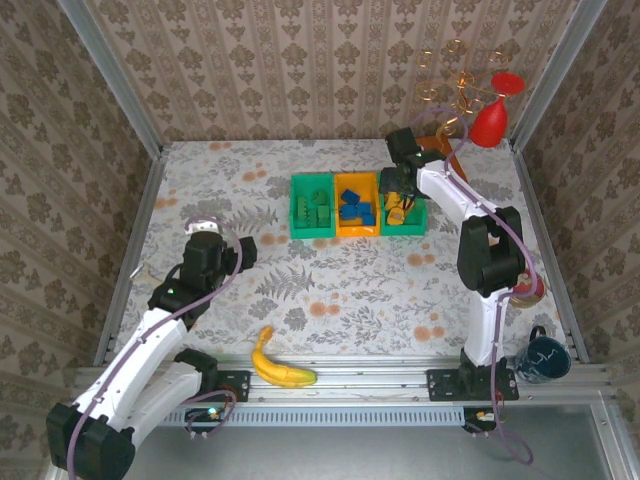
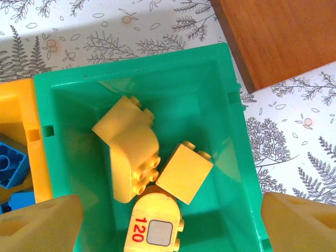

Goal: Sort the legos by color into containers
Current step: Place the lego in the container, then reset both arms

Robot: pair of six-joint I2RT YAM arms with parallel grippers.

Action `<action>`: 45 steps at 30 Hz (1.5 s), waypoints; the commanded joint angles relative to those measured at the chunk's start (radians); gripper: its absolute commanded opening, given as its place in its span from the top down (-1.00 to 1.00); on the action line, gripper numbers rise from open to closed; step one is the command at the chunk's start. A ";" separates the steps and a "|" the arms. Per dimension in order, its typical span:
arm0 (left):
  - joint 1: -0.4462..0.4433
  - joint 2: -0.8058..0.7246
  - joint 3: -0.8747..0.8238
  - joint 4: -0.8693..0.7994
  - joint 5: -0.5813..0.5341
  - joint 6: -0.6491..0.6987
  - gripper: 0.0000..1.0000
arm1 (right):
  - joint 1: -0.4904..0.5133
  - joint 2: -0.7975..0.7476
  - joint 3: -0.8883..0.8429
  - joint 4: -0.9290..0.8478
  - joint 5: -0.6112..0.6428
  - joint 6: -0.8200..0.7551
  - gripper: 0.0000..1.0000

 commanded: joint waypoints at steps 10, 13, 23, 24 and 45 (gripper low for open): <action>0.026 -0.050 0.044 -0.033 -0.097 0.072 -1.00 | 0.000 -0.403 -0.307 0.046 0.020 0.012 -0.90; 0.032 -0.076 0.033 -0.021 -0.134 0.103 -1.00 | 0.000 -0.523 -0.427 0.079 0.038 0.016 -0.92; 0.075 -0.126 -0.145 0.289 -0.275 0.282 -1.00 | -0.004 -0.819 -0.773 0.206 0.114 0.025 -1.00; 0.091 -0.117 -0.175 0.351 -0.271 0.307 -1.00 | -0.006 -0.836 -0.794 0.217 0.128 0.024 -1.00; 0.419 0.450 -0.381 1.215 0.257 0.475 -1.00 | -0.037 -0.857 -1.105 0.778 0.220 -0.251 -1.00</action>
